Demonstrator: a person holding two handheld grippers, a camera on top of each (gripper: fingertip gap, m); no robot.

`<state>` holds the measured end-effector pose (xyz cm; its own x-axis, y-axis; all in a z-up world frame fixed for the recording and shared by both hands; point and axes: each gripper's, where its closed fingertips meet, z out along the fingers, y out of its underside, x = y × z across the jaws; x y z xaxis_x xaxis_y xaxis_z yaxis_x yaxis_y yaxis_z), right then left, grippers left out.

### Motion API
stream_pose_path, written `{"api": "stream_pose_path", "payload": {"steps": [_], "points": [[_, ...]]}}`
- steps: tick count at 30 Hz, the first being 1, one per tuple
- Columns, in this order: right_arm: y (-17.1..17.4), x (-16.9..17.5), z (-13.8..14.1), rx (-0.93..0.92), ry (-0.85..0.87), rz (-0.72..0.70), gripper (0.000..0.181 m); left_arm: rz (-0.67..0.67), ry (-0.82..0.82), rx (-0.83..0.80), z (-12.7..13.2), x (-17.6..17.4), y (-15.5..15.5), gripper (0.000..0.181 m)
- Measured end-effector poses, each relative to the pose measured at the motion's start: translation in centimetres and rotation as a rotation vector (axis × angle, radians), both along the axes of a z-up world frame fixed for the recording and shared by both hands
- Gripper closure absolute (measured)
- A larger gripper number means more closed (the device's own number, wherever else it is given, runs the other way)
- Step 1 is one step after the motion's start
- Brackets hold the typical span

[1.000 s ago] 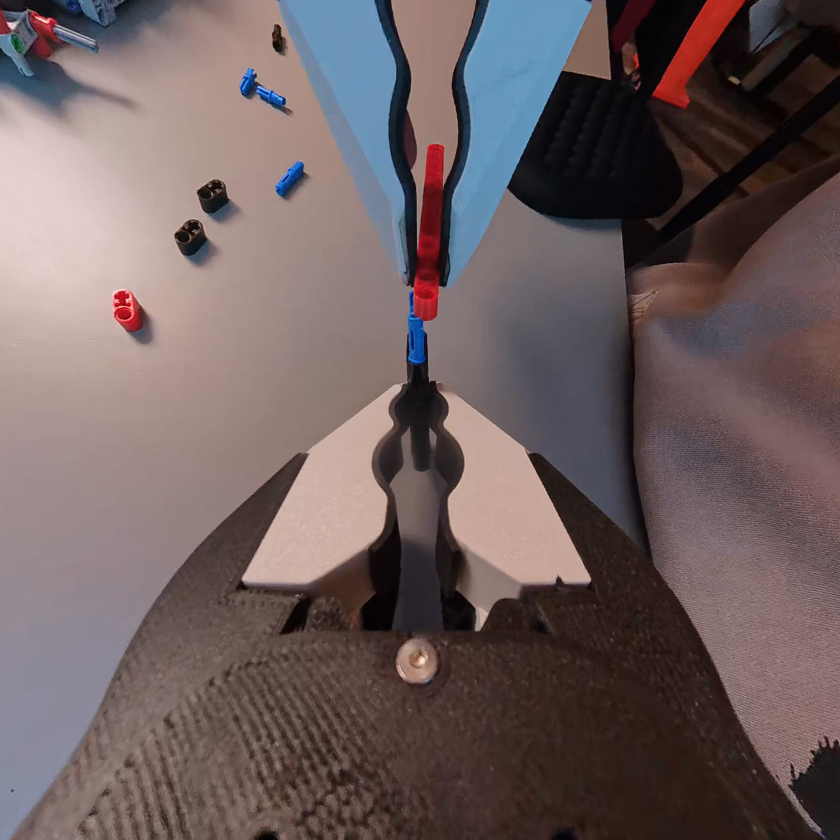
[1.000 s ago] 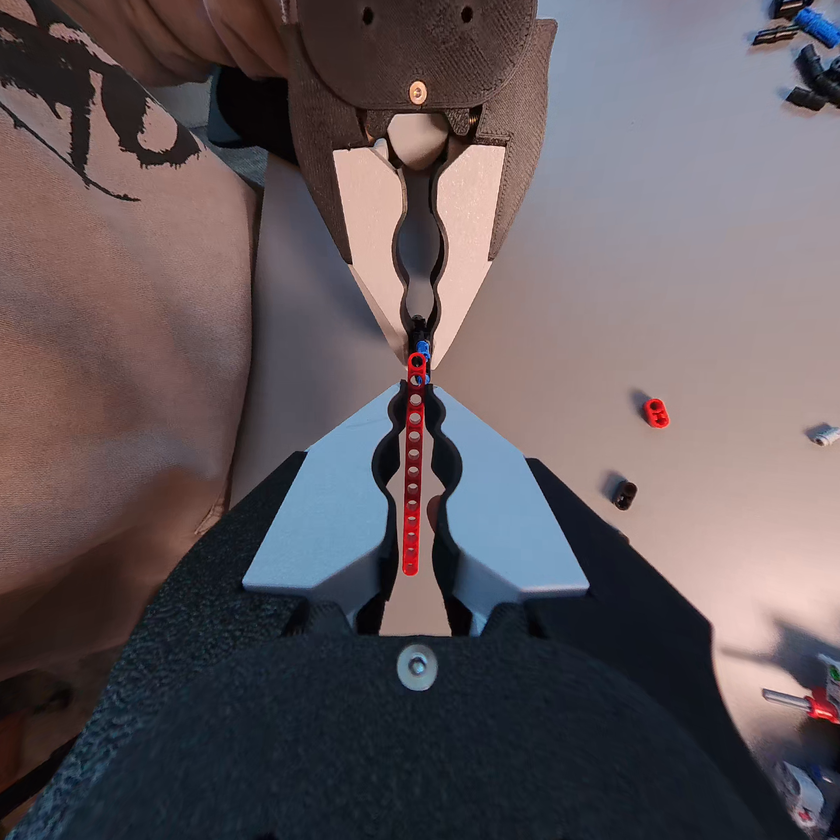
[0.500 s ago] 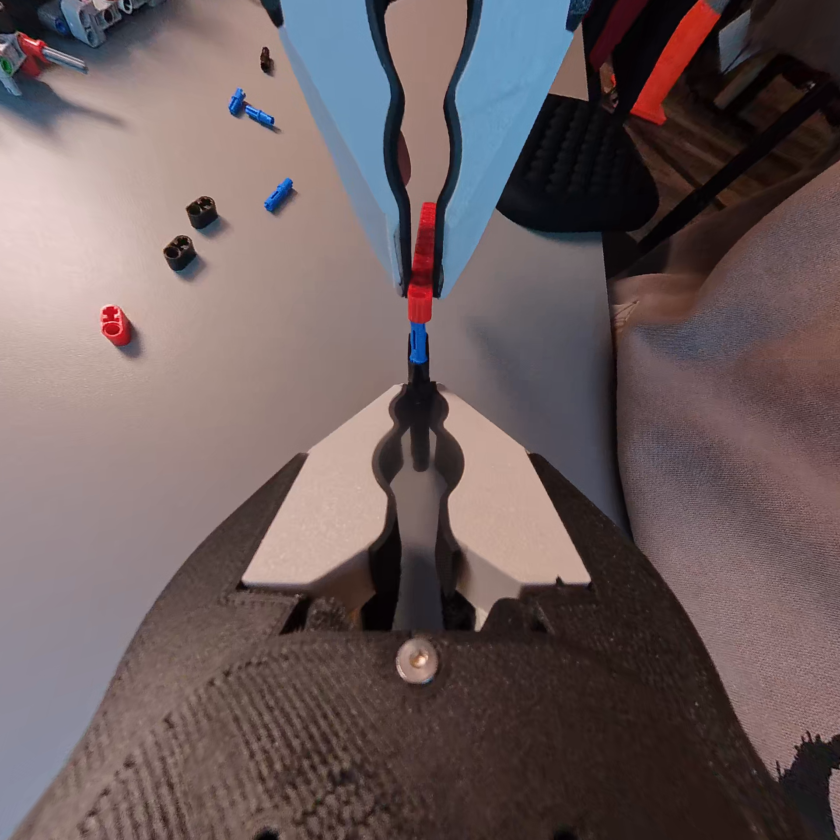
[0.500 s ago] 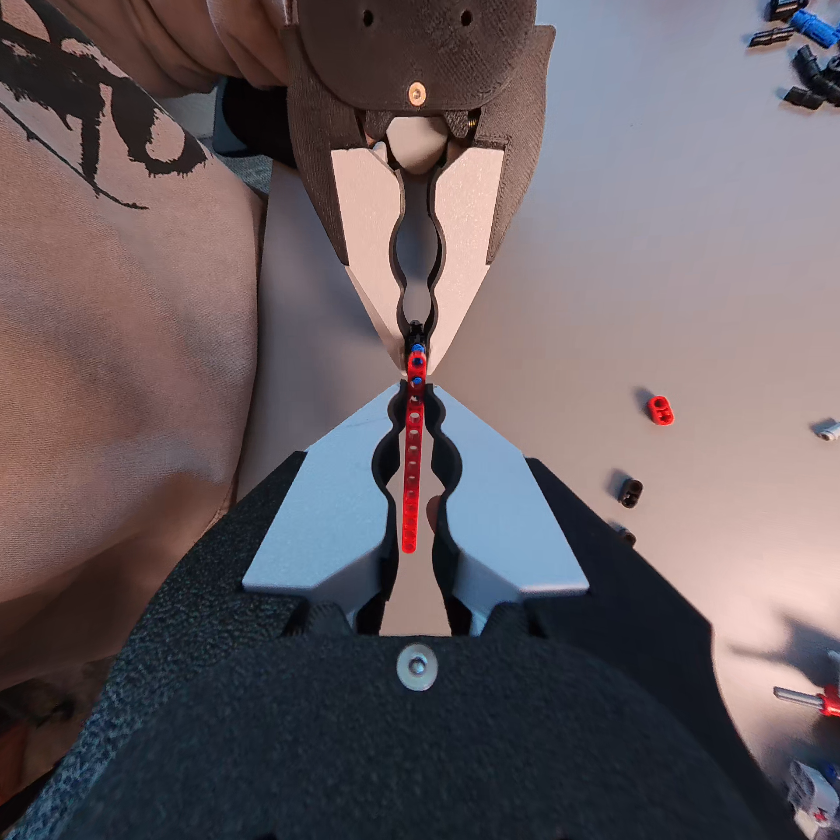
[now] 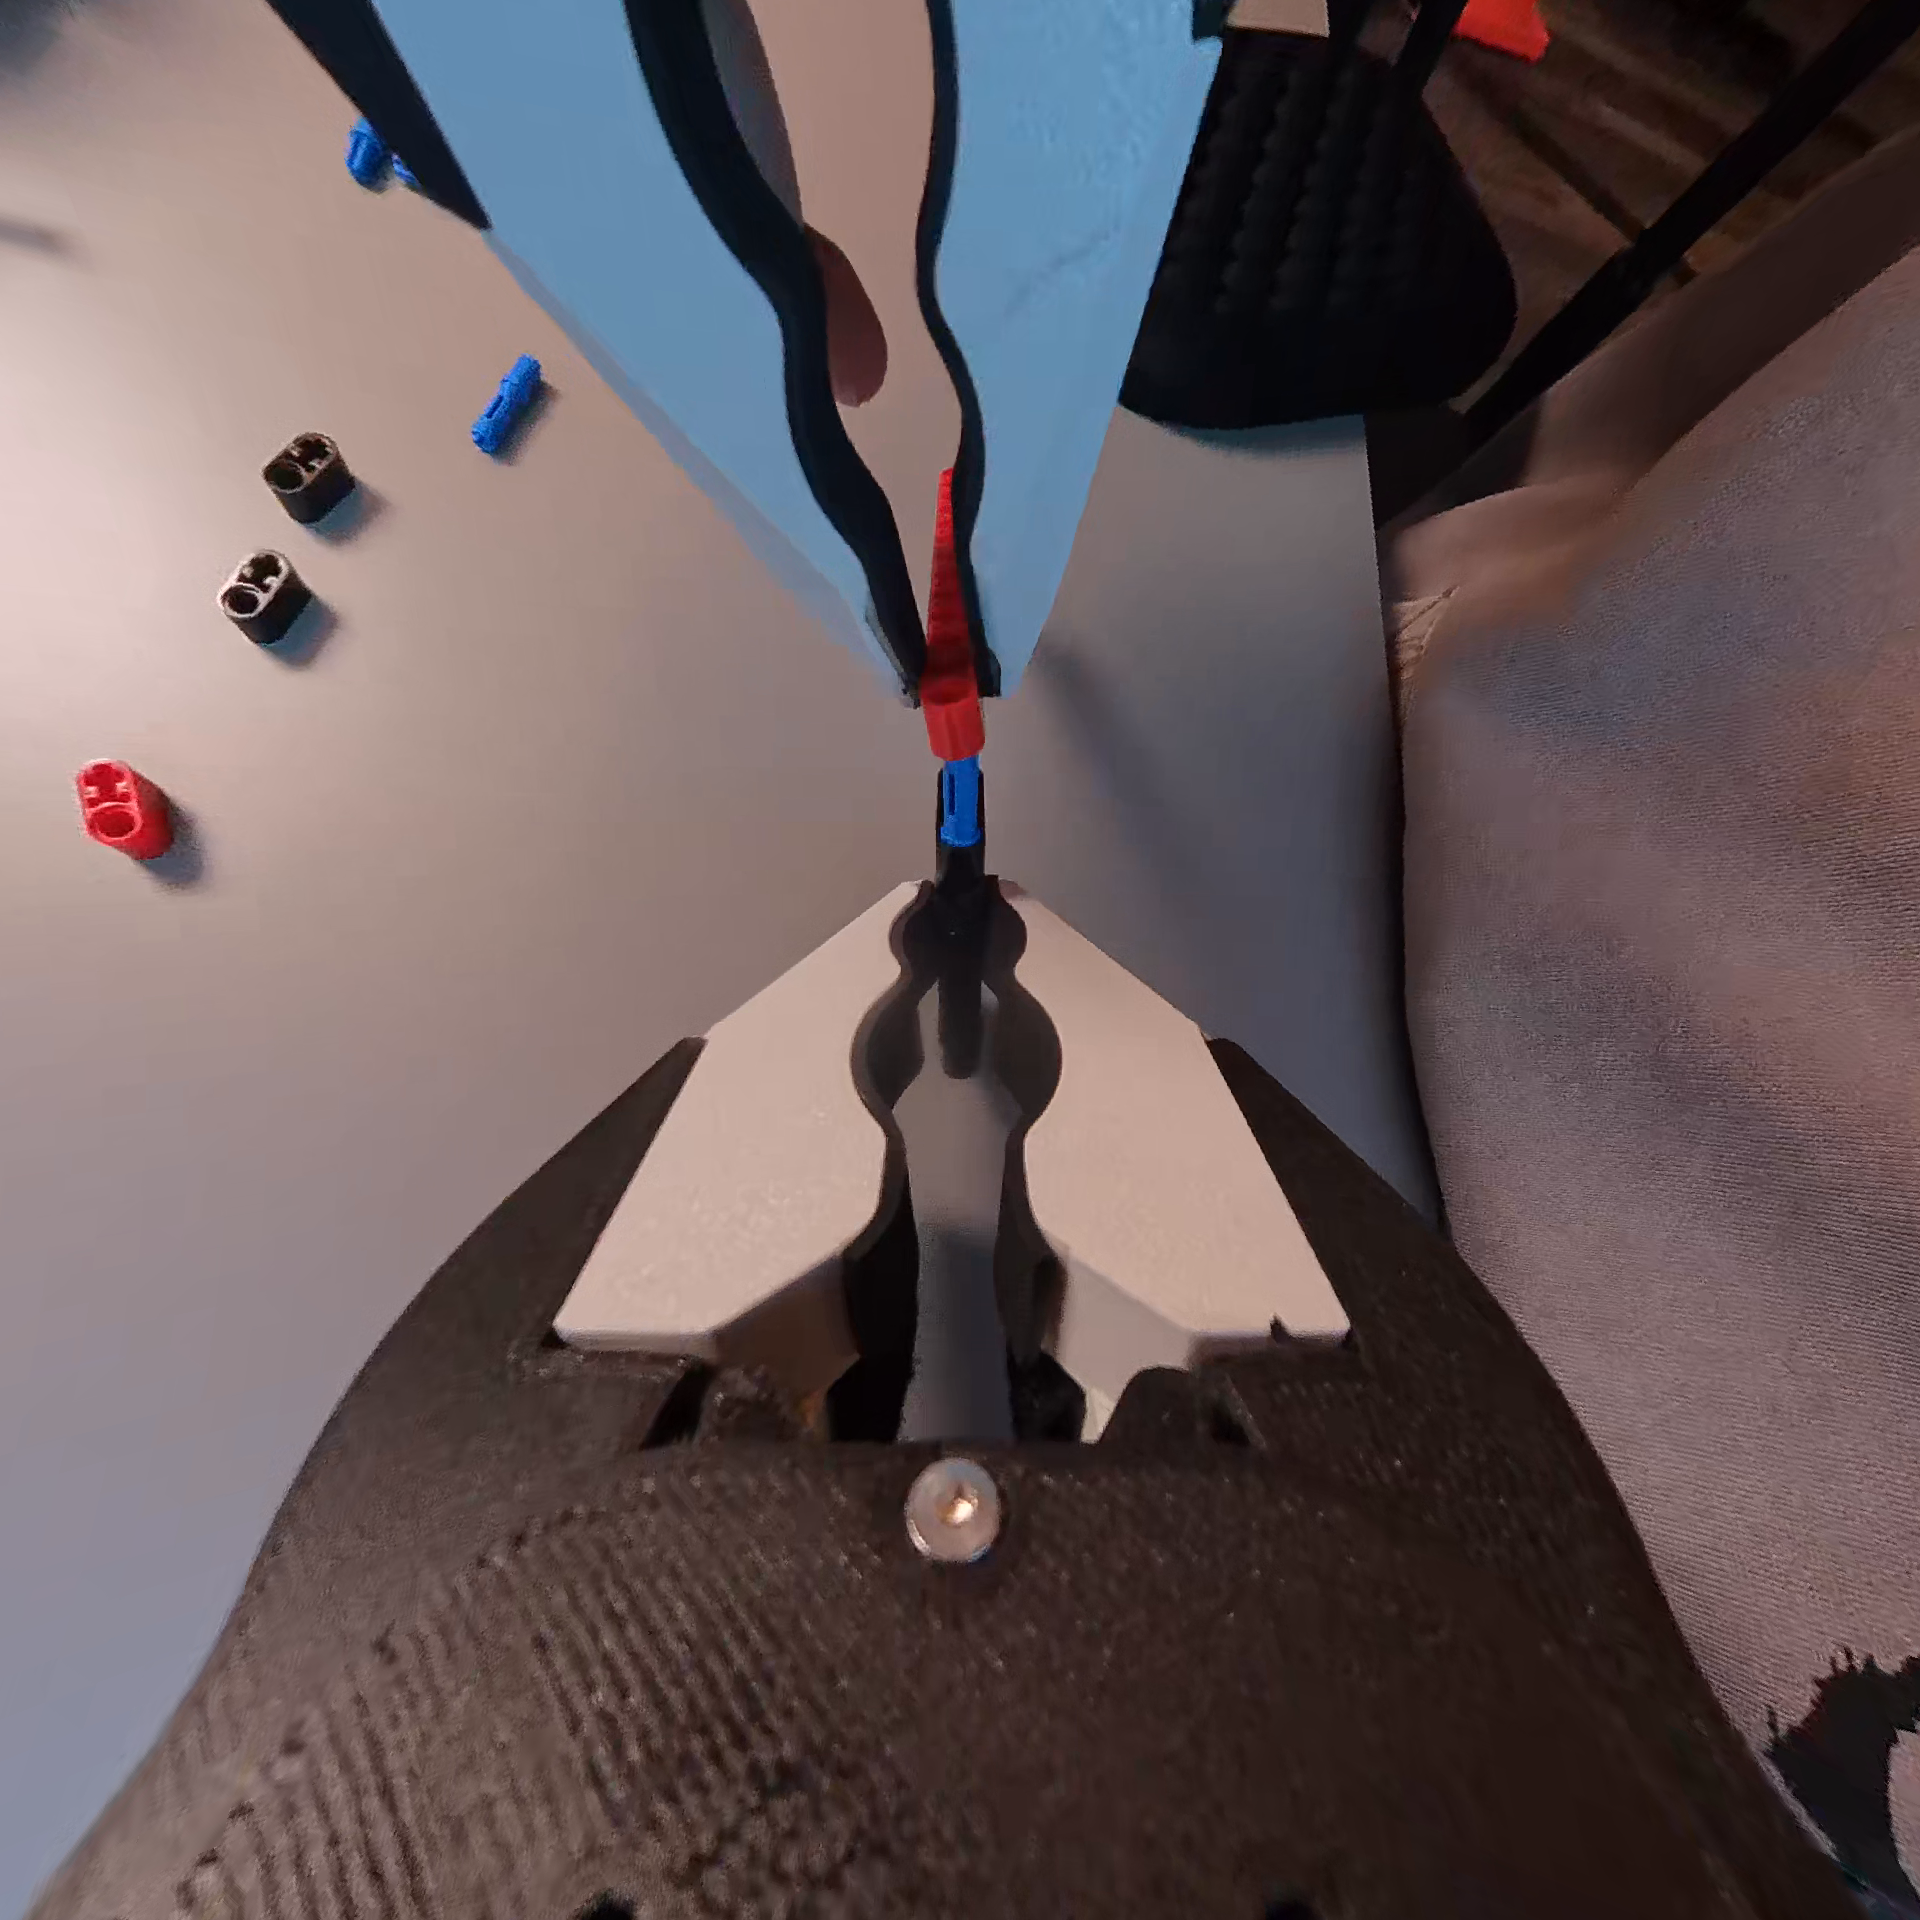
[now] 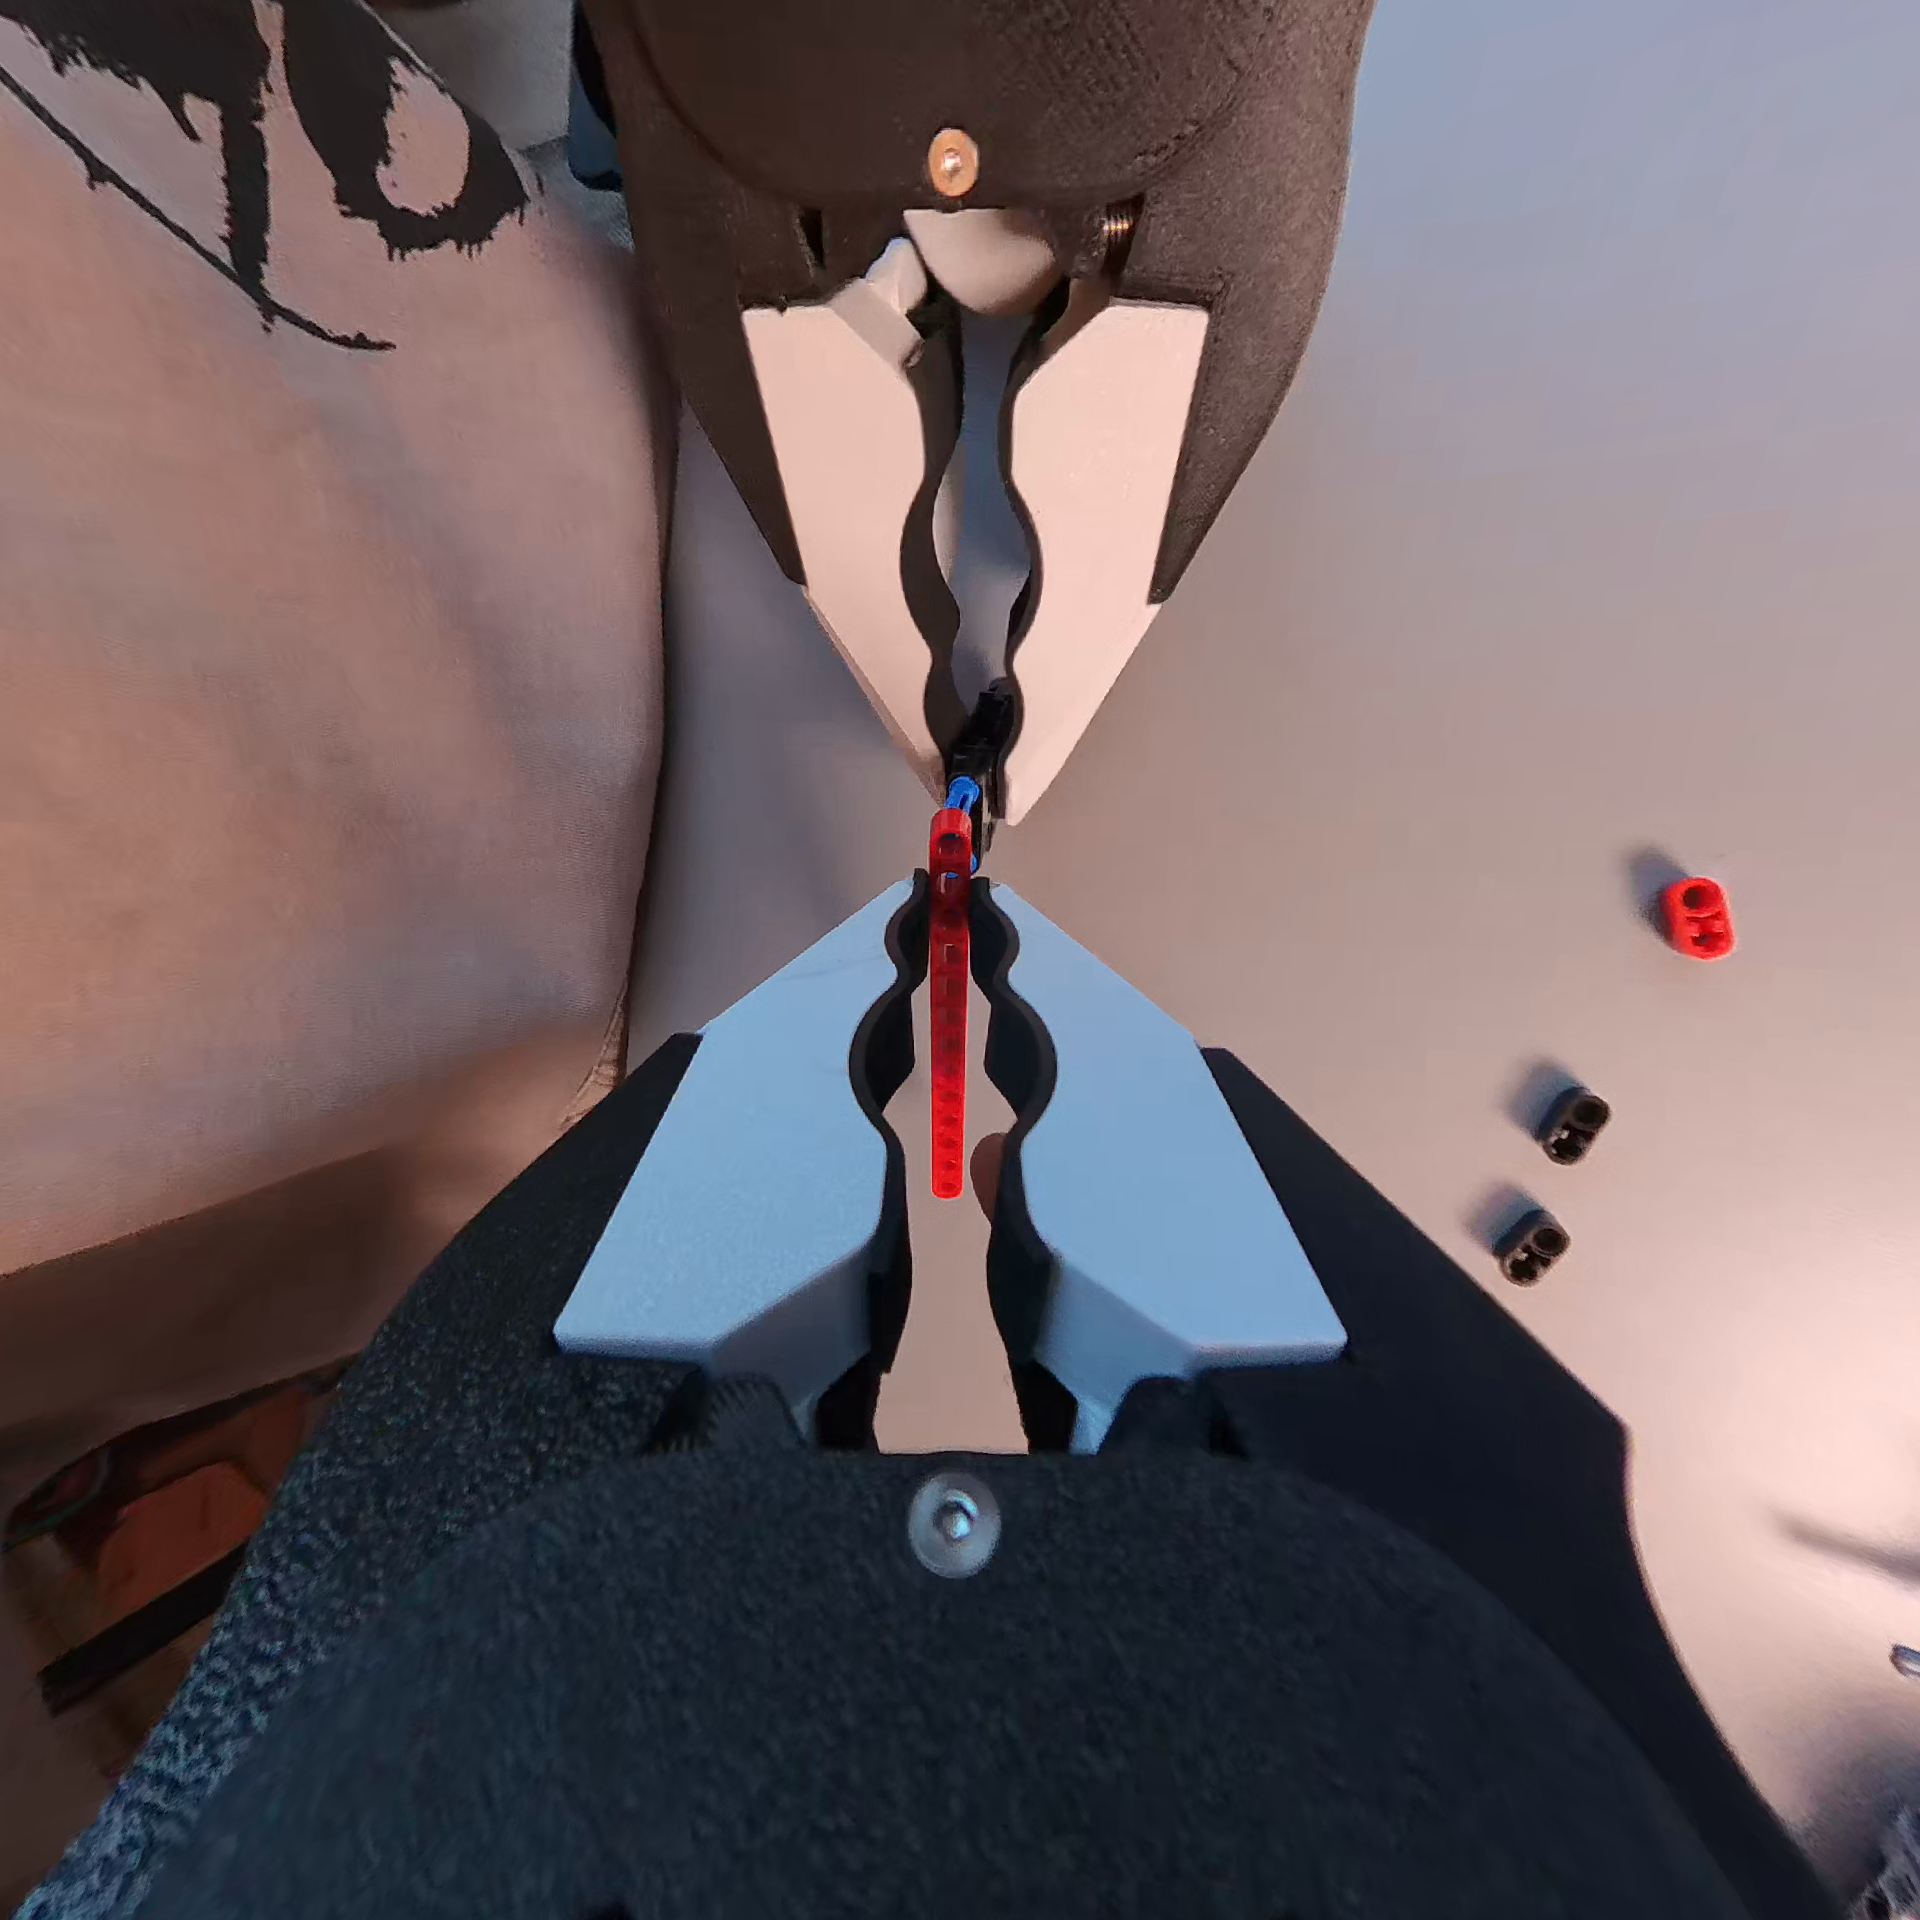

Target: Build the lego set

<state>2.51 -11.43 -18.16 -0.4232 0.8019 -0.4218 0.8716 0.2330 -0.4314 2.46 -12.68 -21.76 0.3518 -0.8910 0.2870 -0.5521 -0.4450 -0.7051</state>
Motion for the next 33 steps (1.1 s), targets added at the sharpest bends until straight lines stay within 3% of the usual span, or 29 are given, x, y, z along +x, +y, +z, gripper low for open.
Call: {"api": "stream_pose_path", "payload": {"steps": [6, 16, 19, 26, 30, 33], "points": [[-0.3, 0.3, -0.2, 0.015, -0.072, 0.018, 0.178, -0.031, 0.037, -0.008, -0.3, 0.2, -0.1, 0.177], [-0.5, 0.8, -0.3, 0.07, -0.128, 0.011, 0.178, -0.073, -0.075, -0.133, 0.7, 1.7, -0.7, 0.177], [-0.7, 1.1, -0.3, 0.009, -0.144, -0.004, 0.178, -0.092, -0.057, -0.113, 0.7, 1.9, -0.8, 0.177], [-1.2, -0.1, 0.6, -0.127, -0.074, -0.085, 0.178, -0.086, -0.183, -0.19, 1.7, 2.5, -1.1, 0.178], [-1.5, 0.8, 0.4, -0.074, -0.123, -0.013, 0.177, -0.115, -0.201, -0.219, 1.7, 3.2, -1.5, 0.177], [-0.9, -0.1, 1.5, -0.138, -0.047, -0.102, 0.176, -0.093, -0.274, -0.211, 2.8, 2.5, -0.8, 0.176]]}}
